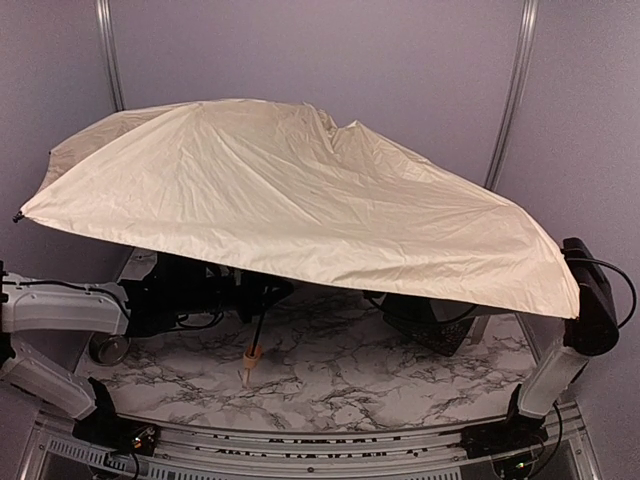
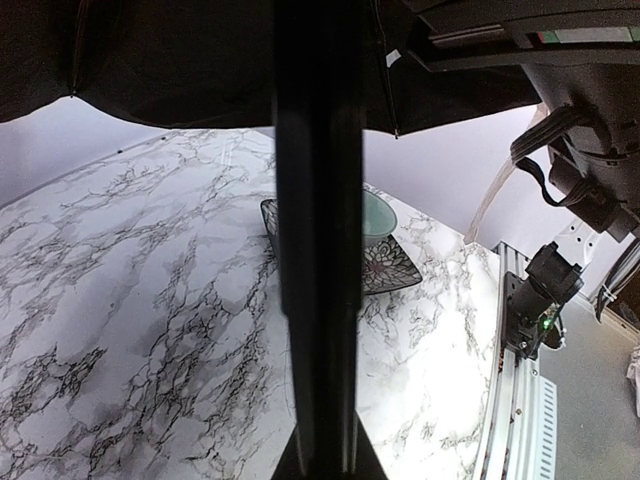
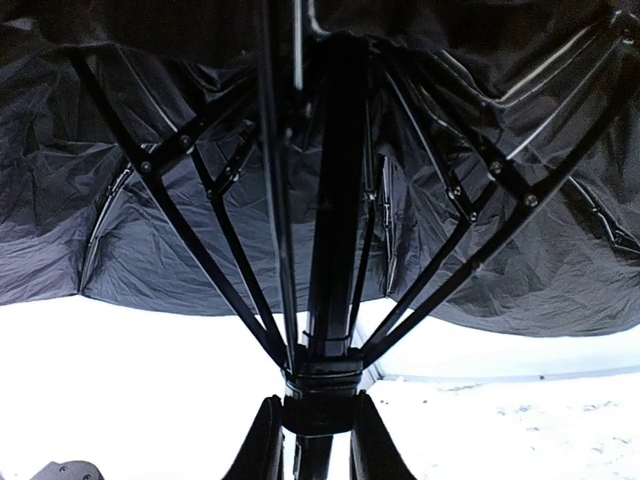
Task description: Put away the umbrella
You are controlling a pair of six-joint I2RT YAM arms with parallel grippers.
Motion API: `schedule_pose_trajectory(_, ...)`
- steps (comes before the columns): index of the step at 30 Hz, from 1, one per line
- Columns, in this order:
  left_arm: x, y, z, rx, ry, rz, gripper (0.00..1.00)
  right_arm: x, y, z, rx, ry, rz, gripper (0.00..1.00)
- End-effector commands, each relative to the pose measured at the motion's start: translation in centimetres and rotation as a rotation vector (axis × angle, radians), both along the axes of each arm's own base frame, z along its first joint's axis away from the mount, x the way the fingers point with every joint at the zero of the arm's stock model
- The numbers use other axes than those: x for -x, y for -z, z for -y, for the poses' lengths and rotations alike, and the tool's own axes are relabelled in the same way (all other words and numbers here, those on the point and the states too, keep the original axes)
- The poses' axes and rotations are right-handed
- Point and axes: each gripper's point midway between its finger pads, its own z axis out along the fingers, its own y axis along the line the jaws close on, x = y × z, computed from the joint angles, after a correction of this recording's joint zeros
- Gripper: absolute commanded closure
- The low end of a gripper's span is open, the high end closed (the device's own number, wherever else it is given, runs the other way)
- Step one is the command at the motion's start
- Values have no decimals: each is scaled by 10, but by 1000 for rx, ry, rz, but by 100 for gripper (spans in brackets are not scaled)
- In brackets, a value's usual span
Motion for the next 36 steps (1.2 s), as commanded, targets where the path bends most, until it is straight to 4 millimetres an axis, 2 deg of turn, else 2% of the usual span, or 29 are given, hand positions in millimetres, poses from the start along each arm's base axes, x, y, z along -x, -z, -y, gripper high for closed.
schedule_pose_trajectory(1, -11, -220, -44, 601, -143, 474, 100, 53, 216, -41, 630, -206, -271, 98)
schedule_pose_trajectory(5, 3, -232, -42, 684, -56, 439, 100, 51, 229, -42, 651, -199, -284, 98)
schedule_pose_trajectory(12, 35, -234, -8, 696, 65, 453, 100, 48, 235, -49, 659, -204, -278, 100)
schedule_pose_trajectory(17, 33, -239, -24, 733, -12, 522, 100, 46, 238, -50, 655, -214, -281, 100)
schedule_pose_trajectory(21, 28, -240, -27, 698, -58, 565, 100, 47, 244, -50, 657, -223, -298, 100)
schedule_pose_trajectory(26, 18, -229, -29, 671, -86, 543, 100, 47, 239, -45, 644, -215, -302, 100)
schedule_pose_trajectory(30, 18, -219, -24, 647, -62, 514, 100, 39, 218, -42, 603, -207, -282, 100)
schedule_pose_trajectory(32, 16, -204, -16, 594, -44, 493, 100, 31, 200, -41, 560, -207, -268, 100)
schedule_pose_trajectory(34, 13, -180, -3, 497, -13, 460, 100, 21, 173, -35, 499, -196, -236, 100)
schedule_pose_trajectory(36, 11, -155, 6, 398, 12, 433, 100, 10, 135, -29, 451, -162, -166, 100)
